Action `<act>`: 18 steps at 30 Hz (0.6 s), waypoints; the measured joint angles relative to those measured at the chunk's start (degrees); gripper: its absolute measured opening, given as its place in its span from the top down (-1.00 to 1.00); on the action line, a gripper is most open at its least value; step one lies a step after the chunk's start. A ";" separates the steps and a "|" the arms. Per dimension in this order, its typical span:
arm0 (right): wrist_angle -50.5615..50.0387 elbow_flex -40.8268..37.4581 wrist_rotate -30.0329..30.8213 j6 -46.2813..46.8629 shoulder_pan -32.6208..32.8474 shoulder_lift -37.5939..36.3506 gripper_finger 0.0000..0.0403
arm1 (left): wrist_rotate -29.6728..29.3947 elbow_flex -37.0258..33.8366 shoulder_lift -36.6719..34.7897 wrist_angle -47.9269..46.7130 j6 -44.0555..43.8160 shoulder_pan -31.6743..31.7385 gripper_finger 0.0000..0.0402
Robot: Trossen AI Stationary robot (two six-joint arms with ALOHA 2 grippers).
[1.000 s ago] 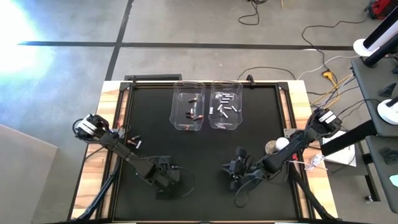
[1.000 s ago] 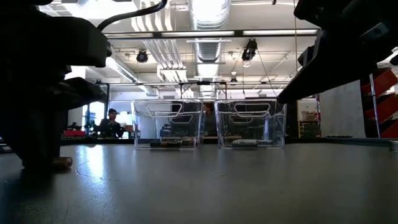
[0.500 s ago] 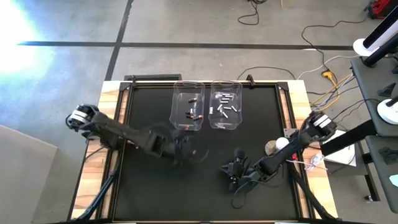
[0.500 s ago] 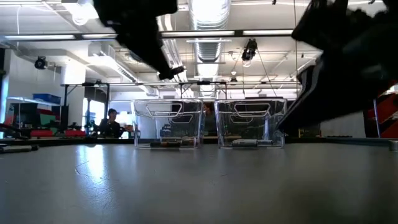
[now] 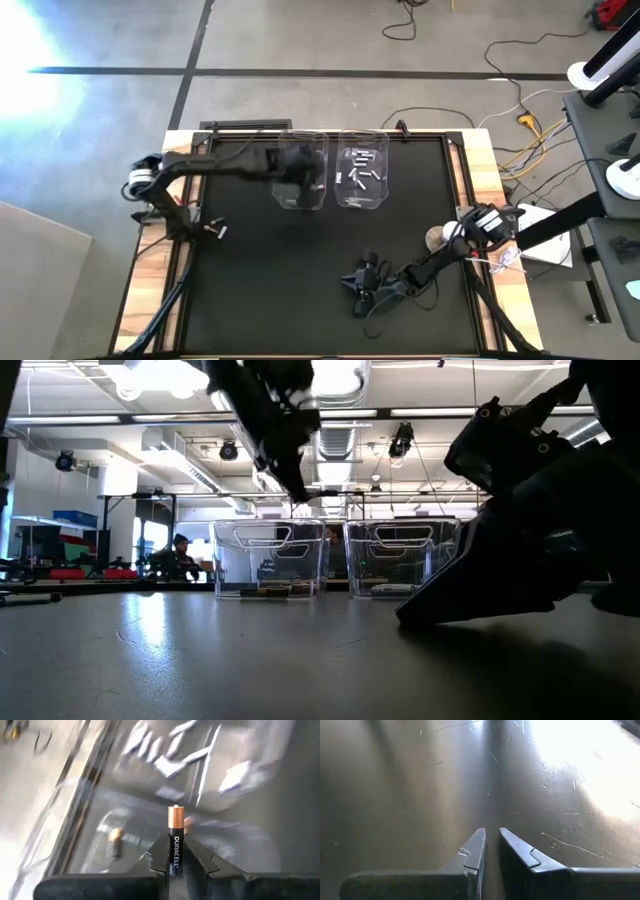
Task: Sort batteries
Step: Put the black battery into the left transparent bin
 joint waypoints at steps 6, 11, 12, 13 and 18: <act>-0.59 -0.13 -1.04 -2.32 -0.07 -1.99 0.81 | 0.67 3.36 6.13 -5.34 1.78 8.03 0.93; -0.99 -0.54 -1.21 -2.54 -0.02 -2.21 0.81 | 2.51 4.34 10.80 -6.80 3.21 9.82 0.93; -0.97 -0.62 -1.24 -2.24 -0.02 -2.23 0.81 | 2.53 4.58 11.68 -6.78 3.81 9.82 0.93; -1.00 -0.66 -1.33 -2.21 -0.01 -2.21 0.81 | 2.52 4.81 12.45 -6.67 4.30 9.88 0.93; -1.01 -0.72 -1.47 -2.19 0.04 -2.23 0.81 | 2.52 7.10 17.97 -7.54 6.34 10.30 0.93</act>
